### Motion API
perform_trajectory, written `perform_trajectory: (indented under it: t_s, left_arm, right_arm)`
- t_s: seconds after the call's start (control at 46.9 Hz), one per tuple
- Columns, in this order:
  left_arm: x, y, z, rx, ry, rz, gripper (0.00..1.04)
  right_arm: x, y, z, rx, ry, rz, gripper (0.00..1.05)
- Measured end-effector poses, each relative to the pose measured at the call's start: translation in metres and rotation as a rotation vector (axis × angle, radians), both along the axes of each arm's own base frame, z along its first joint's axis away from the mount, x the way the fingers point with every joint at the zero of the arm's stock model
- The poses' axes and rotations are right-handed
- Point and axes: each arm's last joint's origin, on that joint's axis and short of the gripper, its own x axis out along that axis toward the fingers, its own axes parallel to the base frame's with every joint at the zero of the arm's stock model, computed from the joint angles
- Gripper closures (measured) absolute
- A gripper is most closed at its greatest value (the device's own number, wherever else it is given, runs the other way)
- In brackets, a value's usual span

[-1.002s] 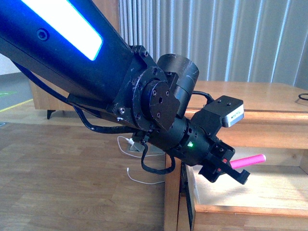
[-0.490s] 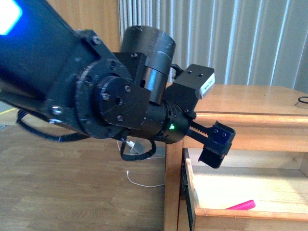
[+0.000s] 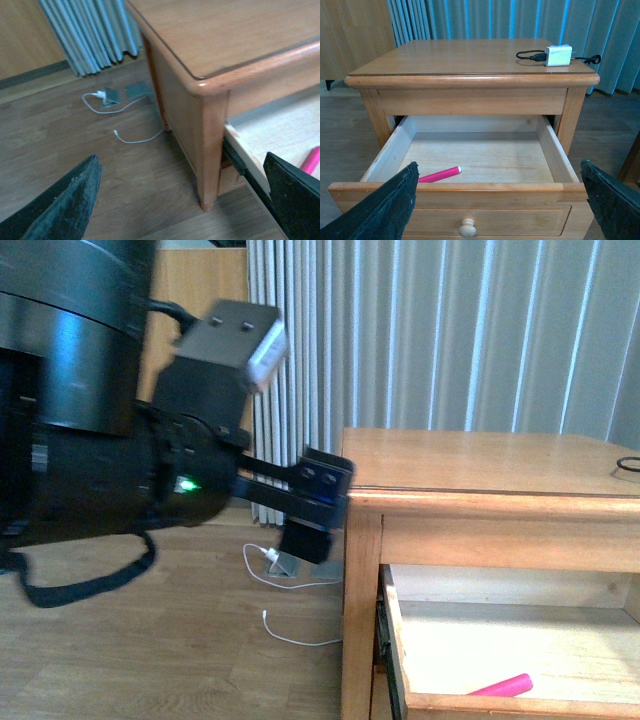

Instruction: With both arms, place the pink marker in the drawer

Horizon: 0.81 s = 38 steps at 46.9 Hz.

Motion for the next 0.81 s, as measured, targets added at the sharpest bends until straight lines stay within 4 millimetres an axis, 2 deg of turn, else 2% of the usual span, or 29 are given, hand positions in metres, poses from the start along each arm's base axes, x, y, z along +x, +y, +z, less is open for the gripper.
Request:
perform_trajectory:
  t_s: [0.171, 0.405, 0.618, 0.81]
  left_arm:
    - [-0.046, 0.039, 0.007, -0.073, -0.05, 0.135, 0.06]
    - [-0.104, 0.077, -0.013, -0.111, -0.029, 0.309, 0.06]
    - [-0.139, 0.092, -0.024, -0.17, -0.058, 0.431, 0.06]
    - [-0.157, 0.105, -0.036, -0.284, -0.086, 0.532, 0.06]
  right_arm:
    - [0.0, 0.0, 0.0, 0.0, 0.0, 0.0, 0.08]
    - [0.0, 0.0, 0.0, 0.0, 0.0, 0.0, 0.08]
    - [0.0, 0.0, 0.0, 0.0, 0.0, 0.0, 0.08]
    - [0.0, 0.0, 0.0, 0.0, 0.0, 0.0, 0.08]
